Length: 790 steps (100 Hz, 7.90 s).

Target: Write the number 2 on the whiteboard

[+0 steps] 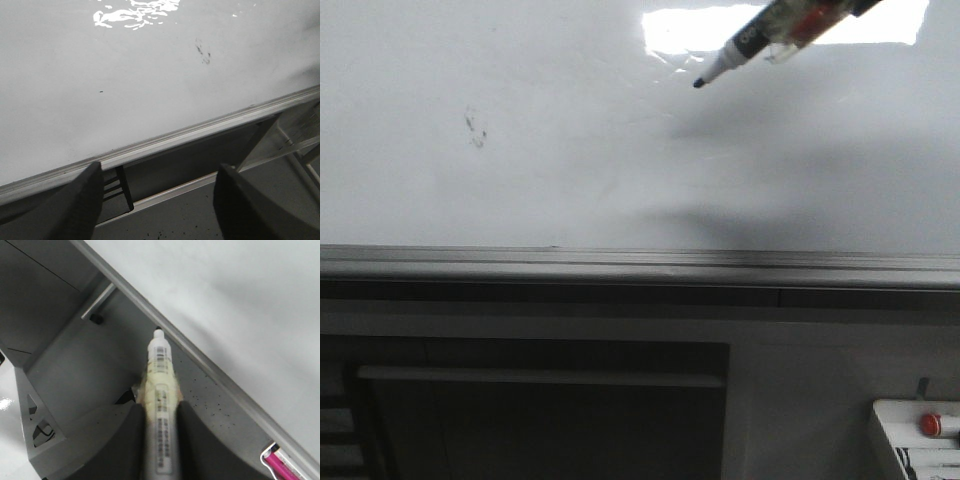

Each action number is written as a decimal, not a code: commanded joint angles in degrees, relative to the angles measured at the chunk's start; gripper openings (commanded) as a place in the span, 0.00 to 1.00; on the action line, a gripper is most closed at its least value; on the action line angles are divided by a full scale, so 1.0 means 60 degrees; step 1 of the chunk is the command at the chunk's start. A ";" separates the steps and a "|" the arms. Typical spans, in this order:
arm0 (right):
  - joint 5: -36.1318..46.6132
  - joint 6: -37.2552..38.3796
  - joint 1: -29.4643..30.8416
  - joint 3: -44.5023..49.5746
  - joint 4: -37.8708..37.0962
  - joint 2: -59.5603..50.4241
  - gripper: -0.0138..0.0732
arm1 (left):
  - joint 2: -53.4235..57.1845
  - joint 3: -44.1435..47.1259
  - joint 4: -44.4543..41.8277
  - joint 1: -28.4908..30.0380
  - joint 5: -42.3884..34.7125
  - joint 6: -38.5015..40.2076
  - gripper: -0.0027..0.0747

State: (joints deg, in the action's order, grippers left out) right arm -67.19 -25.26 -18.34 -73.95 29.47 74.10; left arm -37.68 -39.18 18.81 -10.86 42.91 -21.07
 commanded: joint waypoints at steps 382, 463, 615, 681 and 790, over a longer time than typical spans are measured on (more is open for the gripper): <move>0.1844 -0.6944 0.0348 0.3213 0.2527 -0.3401 0.20 | -0.5130 -0.2646 0.3559 -0.6430 -0.2233 -0.6615 0.61; 0.1807 -0.9040 0.0348 0.3216 0.2524 -0.3401 0.20 | -0.5996 -0.4016 0.3545 -0.6430 -0.2072 -0.8517 0.61; 0.1968 -0.9859 0.0348 0.3233 0.2569 -0.3401 0.20 | -0.6329 -0.4132 0.4114 -0.6647 -0.1962 -0.9268 0.12; 0.1764 -0.9820 0.0348 0.3233 0.2569 -0.3401 0.50 | -0.6329 -0.4132 0.4483 -0.6647 -0.1999 -0.9268 0.01; 0.3941 -0.2070 0.0383 0.4529 -0.0034 -0.7001 0.51 | -0.1694 0.1376 0.6264 0.0186 -0.6985 -0.5689 0.01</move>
State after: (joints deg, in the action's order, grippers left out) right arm -46.99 -38.11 -16.49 -46.09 28.24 31.90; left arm -47.11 -30.37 53.77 -10.97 4.75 -56.01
